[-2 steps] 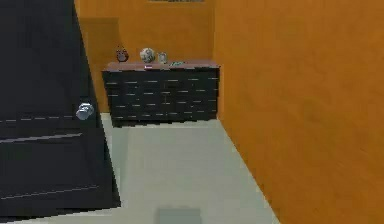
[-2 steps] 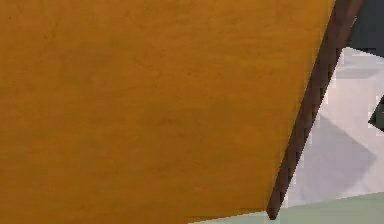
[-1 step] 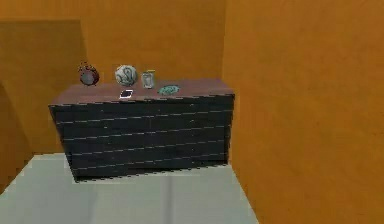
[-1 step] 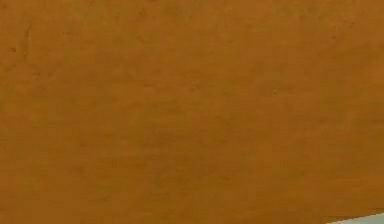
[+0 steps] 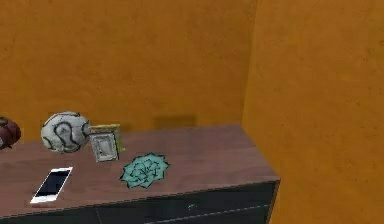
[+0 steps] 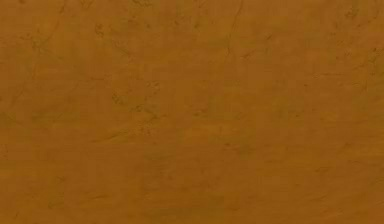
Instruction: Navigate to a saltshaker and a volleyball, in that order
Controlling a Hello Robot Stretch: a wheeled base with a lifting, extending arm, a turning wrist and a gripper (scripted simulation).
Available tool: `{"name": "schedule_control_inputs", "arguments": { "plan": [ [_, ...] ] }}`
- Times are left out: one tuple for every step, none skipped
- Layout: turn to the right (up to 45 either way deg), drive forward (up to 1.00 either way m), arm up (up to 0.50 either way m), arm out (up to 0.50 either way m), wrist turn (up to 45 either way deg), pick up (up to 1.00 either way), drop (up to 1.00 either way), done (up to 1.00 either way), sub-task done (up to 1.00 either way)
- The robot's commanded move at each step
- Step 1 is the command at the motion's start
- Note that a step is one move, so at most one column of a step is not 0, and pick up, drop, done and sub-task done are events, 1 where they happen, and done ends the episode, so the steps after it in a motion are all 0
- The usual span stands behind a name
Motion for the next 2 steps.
{"name": "schedule_control_inputs", "arguments": {
  "plan": [
    [6.0,0.0,0.0,0.0,0.0,0.0,0.0,0.0,0.0],
    [0.0,0.2,0.0,0.0,0.0,0.0,0.0,0.0,0.0]
  ]
}}
